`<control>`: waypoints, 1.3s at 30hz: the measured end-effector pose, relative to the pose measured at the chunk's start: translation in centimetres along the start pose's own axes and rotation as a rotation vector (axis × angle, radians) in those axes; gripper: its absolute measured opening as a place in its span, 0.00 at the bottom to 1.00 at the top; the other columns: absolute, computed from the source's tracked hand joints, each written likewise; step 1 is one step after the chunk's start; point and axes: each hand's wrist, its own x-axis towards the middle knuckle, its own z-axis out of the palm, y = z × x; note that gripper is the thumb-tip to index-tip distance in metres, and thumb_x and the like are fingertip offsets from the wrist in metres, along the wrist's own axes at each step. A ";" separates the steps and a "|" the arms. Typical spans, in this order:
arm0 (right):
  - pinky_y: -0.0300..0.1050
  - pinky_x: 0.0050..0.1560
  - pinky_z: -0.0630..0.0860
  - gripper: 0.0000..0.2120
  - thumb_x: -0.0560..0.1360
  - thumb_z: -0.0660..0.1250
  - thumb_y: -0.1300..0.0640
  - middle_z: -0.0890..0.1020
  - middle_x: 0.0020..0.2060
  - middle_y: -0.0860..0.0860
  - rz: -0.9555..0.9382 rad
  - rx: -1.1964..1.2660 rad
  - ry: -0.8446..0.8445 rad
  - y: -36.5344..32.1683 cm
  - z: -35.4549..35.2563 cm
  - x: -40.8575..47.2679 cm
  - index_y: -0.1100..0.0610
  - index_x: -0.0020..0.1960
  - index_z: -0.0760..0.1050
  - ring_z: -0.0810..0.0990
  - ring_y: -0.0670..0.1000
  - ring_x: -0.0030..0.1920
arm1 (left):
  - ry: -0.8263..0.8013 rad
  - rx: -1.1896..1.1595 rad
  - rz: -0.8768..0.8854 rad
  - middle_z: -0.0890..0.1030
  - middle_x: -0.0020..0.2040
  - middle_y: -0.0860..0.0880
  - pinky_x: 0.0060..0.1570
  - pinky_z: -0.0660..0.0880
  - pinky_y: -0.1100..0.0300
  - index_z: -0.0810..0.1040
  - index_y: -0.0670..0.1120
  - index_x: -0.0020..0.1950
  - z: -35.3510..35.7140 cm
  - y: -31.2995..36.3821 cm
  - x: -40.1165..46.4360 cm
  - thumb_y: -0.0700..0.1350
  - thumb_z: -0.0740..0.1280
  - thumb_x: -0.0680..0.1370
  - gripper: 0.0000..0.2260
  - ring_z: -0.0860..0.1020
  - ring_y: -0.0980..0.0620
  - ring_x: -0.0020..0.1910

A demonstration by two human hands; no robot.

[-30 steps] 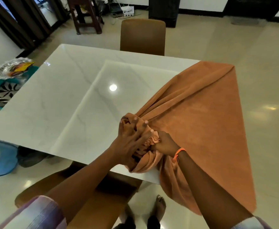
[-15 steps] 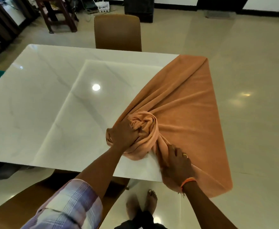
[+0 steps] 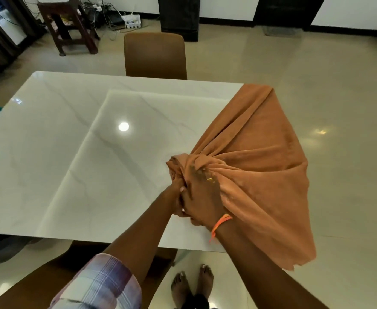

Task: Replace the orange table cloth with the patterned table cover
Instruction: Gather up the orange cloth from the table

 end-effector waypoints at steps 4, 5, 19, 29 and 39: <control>0.64 0.74 0.51 0.34 0.75 0.54 0.39 0.62 0.74 0.59 -0.171 -0.494 -0.154 1.5 2.2 -0.2 0.55 0.76 0.56 0.57 0.64 0.75 | -0.258 0.227 -0.219 0.74 0.67 0.39 0.64 0.69 0.34 0.74 0.42 0.66 -2.7 1.6 -2.1 0.61 0.59 0.79 0.26 0.72 0.36 0.66; 0.64 0.74 0.49 0.34 0.75 0.57 0.40 0.61 0.75 0.60 -0.183 -0.508 -0.176 2.0 2.1 -0.2 0.55 0.76 0.56 0.56 0.64 0.75 | -0.206 0.237 -0.207 0.71 0.70 0.38 0.64 0.67 0.33 0.70 0.40 0.69 -3.3 2.4 -2.2 0.59 0.59 0.80 0.26 0.70 0.35 0.68; 0.47 0.64 0.73 0.28 0.69 0.69 0.42 0.75 0.63 0.48 0.180 0.305 0.134 6.4 -2.5 -4.3 0.48 0.66 0.67 0.73 0.48 0.63 | 0.049 1.009 0.400 0.66 0.75 0.42 0.69 0.67 0.45 0.60 0.48 0.78 2.8 4.2 1.1 0.54 0.72 0.74 0.37 0.67 0.38 0.71; 0.43 0.36 0.68 0.14 0.66 0.57 0.50 0.85 0.40 0.58 0.586 0.146 0.209 16.2 -4.8 -6.6 0.54 0.39 0.80 0.81 0.59 0.39 | -0.056 0.429 0.212 0.75 0.67 0.43 0.56 0.77 0.43 0.65 0.48 0.76 -0.7 2.9 2.2 0.44 0.73 0.75 0.31 0.75 0.37 0.63; 0.43 0.44 0.71 0.16 0.74 0.61 0.46 0.82 0.50 0.53 0.111 -0.019 0.175 5.1 -5.1 -0.2 0.53 0.57 0.78 0.79 0.55 0.48 | -0.246 0.141 -0.012 0.82 0.59 0.40 0.44 0.81 0.44 0.75 0.49 0.68 -0.4 -3.7 1.7 0.47 0.72 0.75 0.22 0.82 0.38 0.55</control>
